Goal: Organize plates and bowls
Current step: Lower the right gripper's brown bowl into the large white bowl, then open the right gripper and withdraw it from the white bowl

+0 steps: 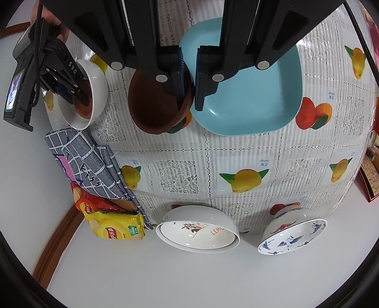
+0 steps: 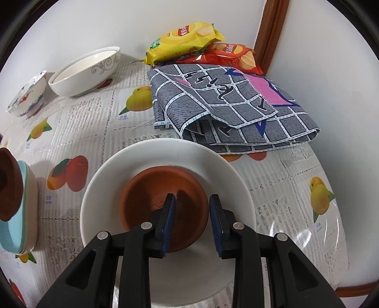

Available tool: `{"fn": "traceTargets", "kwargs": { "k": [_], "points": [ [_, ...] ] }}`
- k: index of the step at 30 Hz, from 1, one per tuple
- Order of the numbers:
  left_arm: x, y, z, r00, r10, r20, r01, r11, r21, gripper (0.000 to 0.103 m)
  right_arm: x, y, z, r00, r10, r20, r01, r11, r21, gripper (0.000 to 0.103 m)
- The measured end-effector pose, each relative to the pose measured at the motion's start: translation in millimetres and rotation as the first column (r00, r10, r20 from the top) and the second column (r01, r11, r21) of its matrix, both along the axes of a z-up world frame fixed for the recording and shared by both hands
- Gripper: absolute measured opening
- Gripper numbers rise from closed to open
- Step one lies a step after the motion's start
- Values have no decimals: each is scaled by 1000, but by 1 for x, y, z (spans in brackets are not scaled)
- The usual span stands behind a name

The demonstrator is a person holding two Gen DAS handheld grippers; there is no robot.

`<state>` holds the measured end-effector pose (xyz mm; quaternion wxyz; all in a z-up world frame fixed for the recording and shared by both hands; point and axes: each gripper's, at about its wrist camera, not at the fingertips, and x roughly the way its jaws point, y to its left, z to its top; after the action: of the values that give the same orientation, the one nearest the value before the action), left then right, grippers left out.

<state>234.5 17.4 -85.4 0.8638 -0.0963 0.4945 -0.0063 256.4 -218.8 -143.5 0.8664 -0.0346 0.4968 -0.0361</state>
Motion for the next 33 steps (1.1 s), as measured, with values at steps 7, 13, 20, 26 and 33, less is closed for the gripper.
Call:
{"fn": "traceTargets", "kwargs": {
  "k": [7,13,20,26,33],
  "points": [
    [-8,-8,10,1000,-7,15,7,1000,8,8,-14,-4,14,1000,0,29,-1,1000,22,30],
    [-18,-24,21,999,-28,32,27,1000,8,8,-35,-13,37,997,1,81,-6,998,59,31],
    [-32,-49,33,996,-71,51,70,997,15,8,-62,-29,63,990,-14,138,5,998,70,31],
    [-38,-73,39,993,-106,58,105,994,10,8,-86,-49,77,984,-39,177,27,997,69,36],
    [-38,-100,39,988,-141,62,141,990,5,8,-106,-80,82,977,-87,195,75,995,70,43]
  ]
}}
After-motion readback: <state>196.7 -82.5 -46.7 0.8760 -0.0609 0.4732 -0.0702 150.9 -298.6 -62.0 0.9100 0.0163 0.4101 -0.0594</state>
